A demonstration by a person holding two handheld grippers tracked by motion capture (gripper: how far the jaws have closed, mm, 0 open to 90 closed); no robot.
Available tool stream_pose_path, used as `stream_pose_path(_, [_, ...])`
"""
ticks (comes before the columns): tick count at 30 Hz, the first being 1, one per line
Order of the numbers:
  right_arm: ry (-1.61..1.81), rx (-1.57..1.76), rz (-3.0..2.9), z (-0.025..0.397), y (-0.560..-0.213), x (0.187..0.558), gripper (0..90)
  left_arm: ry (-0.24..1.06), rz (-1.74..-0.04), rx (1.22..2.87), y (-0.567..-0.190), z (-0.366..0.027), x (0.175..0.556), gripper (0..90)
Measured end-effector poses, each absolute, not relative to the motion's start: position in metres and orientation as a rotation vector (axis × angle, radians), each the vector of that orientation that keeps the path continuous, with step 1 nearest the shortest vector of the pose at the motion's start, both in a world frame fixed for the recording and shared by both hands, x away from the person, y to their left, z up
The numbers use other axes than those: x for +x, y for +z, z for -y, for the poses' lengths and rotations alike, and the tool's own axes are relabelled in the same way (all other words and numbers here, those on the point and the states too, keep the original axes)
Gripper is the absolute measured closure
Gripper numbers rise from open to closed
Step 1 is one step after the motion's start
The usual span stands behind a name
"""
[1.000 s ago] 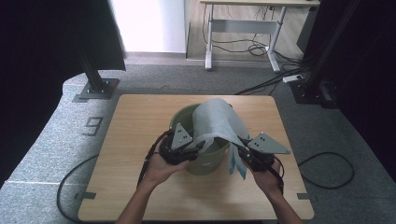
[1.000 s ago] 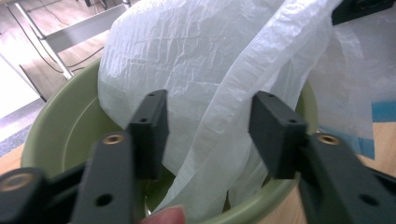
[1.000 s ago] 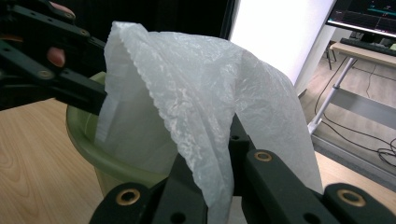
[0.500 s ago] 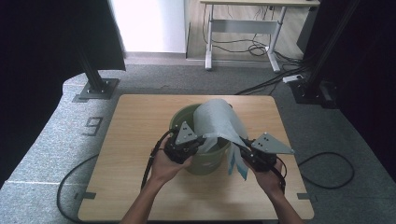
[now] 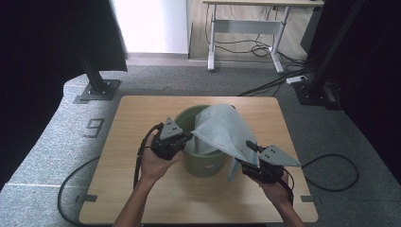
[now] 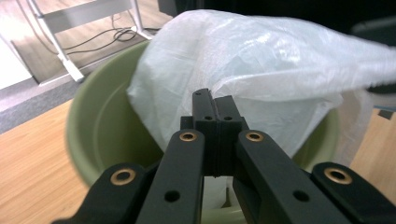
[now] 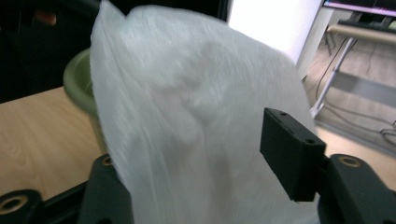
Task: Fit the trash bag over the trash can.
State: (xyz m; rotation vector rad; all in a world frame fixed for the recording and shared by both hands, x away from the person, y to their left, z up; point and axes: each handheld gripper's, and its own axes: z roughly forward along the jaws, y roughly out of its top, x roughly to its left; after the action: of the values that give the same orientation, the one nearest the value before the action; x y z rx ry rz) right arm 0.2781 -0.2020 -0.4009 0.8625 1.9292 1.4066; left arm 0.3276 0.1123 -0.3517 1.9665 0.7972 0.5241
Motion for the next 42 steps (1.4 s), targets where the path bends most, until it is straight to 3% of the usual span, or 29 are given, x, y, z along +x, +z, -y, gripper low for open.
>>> stream_pose_path(5, [1.396, 0.861, -1.952, 0.21, -0.414, 0.268, 33.5, 0.532, -0.842, 1.954, -0.351, -0.125, 0.333, 90.0])
stream_pose_path(9, [1.402, 0.873, -1.953, 0.215, -0.424, 0.266, 41.3, 0.527, -0.874, 1.939, -0.352, -0.133, 0.337, 90.0])
stream_pose_path(10, [1.42, 0.866, -1.95, 0.216, -0.426, 0.265, 45.8, 0.522, -0.88, 1.937, -0.352, -0.136, 0.338, 90.0])
stream_pose_path(11, [1.458, 0.847, -1.942, 0.218, -0.429, 0.264, 62.8, 0.52, -0.894, 1.933, -0.353, -0.14, 0.34, 90.0])
stream_pose_path(12, [1.458, 0.847, -1.942, 0.218, -0.429, 0.264, 62.8, 0.52, -0.894, 1.933, -0.353, -0.14, 0.34, 90.0])
stream_pose_path(13, [1.478, 0.824, -1.93, 0.218, -0.428, 0.265, 76.2, 0.523, -0.882, 1.932, -0.353, -0.142, 0.339, 90.0])
stream_pose_path(14, [1.478, 0.824, -1.93, 0.218, -0.428, 0.265, 76.2, 0.523, -0.882, 1.932, -0.353, -0.142, 0.339, 89.7])
stream_pose_path(15, [1.492, 0.812, -1.916, 0.216, -0.423, 0.267, 84.1, 0.552, -0.844, 1.929, -0.353, -0.141, 0.335, 83.2])
stream_pose_path(16, [1.498, 0.81, -1.911, 0.215, -0.42, 0.269, 86.6, 0.573, -0.811, 1.926, -0.353, -0.14, 0.332, 76.6])
stream_pose_path(21, [1.514, 0.787, -1.92, 0.204, -0.404, 0.279, 88.3, 0.588, -0.718, 1.952, -0.353, -0.128, 0.319, 45.8])
stream_pose_path(27, [1.515, 0.775, -1.938, 0.191, -0.393, 0.287, 88.3, 0.581, -0.653, 1.976, -0.355, -0.121, 0.313, 29.3])
stream_pose_path(30, [1.509, 0.764, -1.95, 0.183, -0.389, 0.291, 88.3, 0.649, -0.668, 1.967, -0.356, -0.118, 0.311, 24.2])
stream_pose_path(35, [1.507, 0.777, -1.959, 0.182, -0.391, 0.293, 88.3, 0.674, -0.667, 1.96, -0.357, -0.118, 0.312, 24.8])
stream_pose_path(38, [1.507, 0.787, -1.966, 0.183, -0.393, 0.294, 88.3, 0.674, -0.651, 1.974, -0.358, -0.111, 0.314, 30.5])
stream_pose_path(42, [1.511, 0.792, -1.968, 0.184, -0.394, 0.295, 88.3, 0.658, -0.634, 2.009, -0.362, -0.102, 0.316, 44.8])
